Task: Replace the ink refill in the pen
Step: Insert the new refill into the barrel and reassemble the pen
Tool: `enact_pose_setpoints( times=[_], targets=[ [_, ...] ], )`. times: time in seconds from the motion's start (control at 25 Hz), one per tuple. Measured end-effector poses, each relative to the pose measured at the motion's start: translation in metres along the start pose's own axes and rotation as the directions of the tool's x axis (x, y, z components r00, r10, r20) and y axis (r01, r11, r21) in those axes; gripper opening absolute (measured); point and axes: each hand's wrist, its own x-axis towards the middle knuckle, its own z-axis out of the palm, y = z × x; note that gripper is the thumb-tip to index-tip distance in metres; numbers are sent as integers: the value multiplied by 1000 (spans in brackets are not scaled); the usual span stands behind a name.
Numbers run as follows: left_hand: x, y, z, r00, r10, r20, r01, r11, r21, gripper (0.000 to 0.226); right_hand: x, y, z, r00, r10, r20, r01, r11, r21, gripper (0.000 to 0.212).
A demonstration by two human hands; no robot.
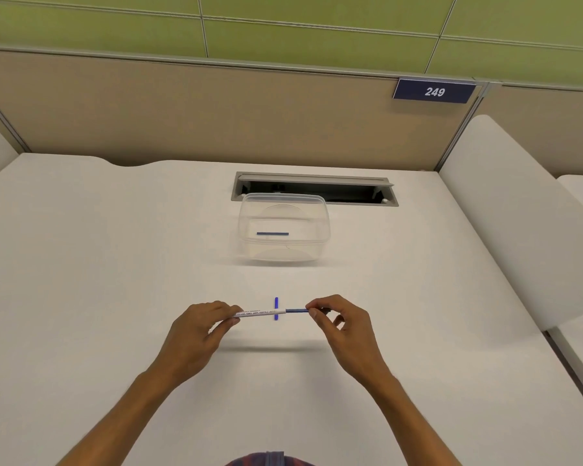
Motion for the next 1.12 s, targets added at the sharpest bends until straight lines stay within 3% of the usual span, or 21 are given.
enact_pose_setpoints(
  times=[0.16,0.36,0.56,0.84,1.12],
  targets=[
    [1,7,4,1000,3,13,-3,1000,-23,32,2,-8,5,996,92,-20,-86,973,216,19],
    [-2,16,9,1000,-18,20,21,989,-149,25,0,-16,20,948,276,-161,-155,838,524,23],
    [-4,20,14,999,-37,32,43,978,-202,23,-2,-16,34,932,252,-260,-99,868,487,2],
    [-5,25,15,997,-55,52,66,973,-223,14,-2,-14,39,919,292,-266,-129,859,495,5],
    [-8,28,14,993,-98,70,113,959,-261,14,-6,-19,44,953,208,-222,-116,923,367,12]
  ],
)
